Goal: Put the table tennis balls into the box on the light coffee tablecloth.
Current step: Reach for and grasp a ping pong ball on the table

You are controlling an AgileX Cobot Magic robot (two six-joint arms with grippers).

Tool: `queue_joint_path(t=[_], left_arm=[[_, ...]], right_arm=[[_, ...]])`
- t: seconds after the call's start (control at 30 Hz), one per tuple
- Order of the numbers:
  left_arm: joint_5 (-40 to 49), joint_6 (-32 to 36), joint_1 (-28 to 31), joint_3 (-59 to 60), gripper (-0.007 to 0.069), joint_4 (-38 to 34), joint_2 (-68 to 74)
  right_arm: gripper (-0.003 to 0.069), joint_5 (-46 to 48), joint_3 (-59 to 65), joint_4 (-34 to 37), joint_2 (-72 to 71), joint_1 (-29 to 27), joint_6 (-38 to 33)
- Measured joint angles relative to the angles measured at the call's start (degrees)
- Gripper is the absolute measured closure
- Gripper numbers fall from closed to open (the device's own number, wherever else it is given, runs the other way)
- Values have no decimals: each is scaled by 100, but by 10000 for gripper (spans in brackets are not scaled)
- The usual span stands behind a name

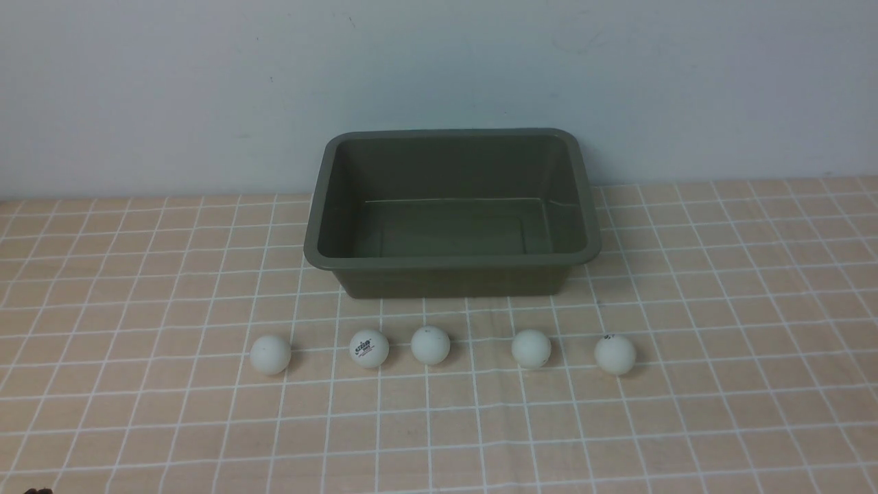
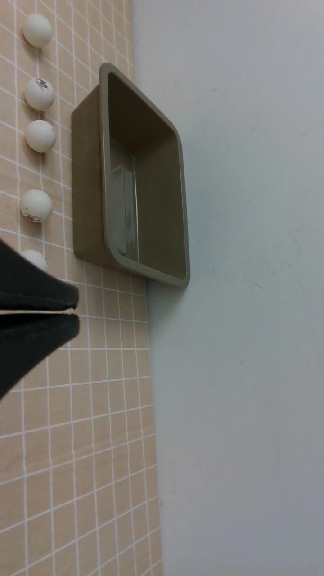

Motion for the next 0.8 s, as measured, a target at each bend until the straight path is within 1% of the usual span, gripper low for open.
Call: queue_joint_path(t=[0.6,0.67,0.8], left_arm=[[-17,0,0,0,662,-42,0],[-79,-42,0,0,662,-186,0],[-534,-350,0,14,662,-1191,0]], right_arm=[[658,24,0,0,0,0,0],[658,24,0,0,0,0,0],[658,24,0,20,0,0,0]])
